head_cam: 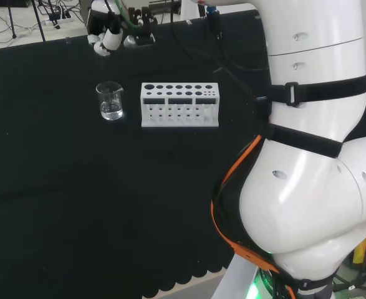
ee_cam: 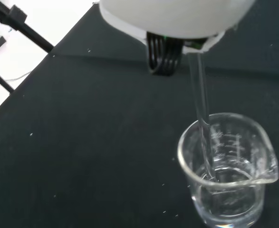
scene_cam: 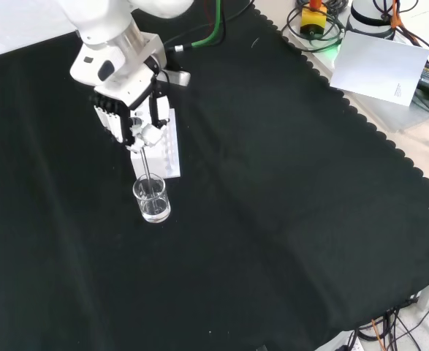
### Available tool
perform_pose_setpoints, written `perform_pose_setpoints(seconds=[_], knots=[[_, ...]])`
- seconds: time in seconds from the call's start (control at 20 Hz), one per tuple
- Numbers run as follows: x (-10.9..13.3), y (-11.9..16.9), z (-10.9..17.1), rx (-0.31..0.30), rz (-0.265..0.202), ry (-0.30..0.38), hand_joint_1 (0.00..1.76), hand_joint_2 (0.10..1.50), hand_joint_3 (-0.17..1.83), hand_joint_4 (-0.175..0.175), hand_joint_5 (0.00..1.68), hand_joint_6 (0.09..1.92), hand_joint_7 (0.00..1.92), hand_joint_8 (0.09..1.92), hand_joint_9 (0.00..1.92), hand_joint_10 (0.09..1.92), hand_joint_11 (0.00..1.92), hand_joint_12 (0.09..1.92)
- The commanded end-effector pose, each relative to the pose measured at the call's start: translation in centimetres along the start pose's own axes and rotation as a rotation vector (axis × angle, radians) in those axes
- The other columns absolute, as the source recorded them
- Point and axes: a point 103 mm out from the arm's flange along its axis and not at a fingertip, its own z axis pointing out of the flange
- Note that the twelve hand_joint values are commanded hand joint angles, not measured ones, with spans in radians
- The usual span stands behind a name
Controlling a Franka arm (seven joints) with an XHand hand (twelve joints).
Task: Stir in the beaker to the left of the white test tube rack with the glass rod.
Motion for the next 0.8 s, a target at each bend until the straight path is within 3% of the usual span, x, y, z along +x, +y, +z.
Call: perform_pose_setpoints(seconds=[0.05, 0.3, 0.8], knots=[[-2.8, -2.2, -1.4, -0.016, 0.044, -0.004, 1.32, 0.60, 0.85, -0.175, 1.11, 0.79, 1.28, 1.00, 1.59, 0.94, 1.39, 1.07], [-3.0, -3.8, -1.2, -0.008, 0.056, -0.014, 1.32, 0.60, 0.85, -0.175, 1.11, 0.80, 1.28, 1.00, 1.59, 0.94, 1.39, 1.07], [0.3, -3.8, 0.2, 0.015, -0.002, -0.036, 1.32, 0.60, 0.85, -0.175, 1.11, 0.80, 1.28, 1.00, 1.59, 0.95, 1.39, 1.07]])
